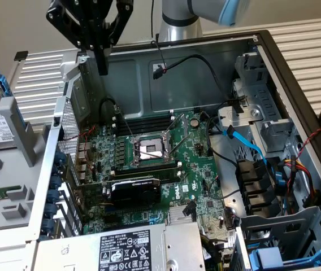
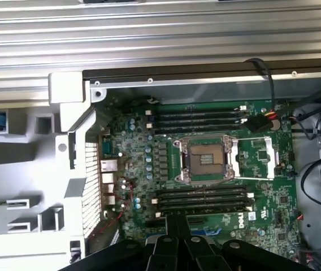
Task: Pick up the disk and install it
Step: 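Reach for the disk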
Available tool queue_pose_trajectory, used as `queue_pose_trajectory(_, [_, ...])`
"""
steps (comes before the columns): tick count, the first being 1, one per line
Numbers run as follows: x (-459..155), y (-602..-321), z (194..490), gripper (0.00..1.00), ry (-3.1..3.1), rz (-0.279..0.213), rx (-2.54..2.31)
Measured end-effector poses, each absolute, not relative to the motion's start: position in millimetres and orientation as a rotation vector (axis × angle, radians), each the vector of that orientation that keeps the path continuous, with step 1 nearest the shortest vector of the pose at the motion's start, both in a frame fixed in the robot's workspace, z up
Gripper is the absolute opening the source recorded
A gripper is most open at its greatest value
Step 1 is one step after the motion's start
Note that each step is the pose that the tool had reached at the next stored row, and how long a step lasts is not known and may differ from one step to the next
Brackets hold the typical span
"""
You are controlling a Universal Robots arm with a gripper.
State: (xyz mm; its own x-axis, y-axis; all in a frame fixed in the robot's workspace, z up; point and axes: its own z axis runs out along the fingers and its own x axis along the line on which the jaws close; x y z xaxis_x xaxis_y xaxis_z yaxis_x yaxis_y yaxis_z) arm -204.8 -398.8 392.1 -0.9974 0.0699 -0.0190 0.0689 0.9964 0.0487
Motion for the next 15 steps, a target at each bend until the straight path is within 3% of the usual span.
queue_pose_trajectory(15, [-272.0,-398.8,391.4,0.11,3.119,0.075,0.108])
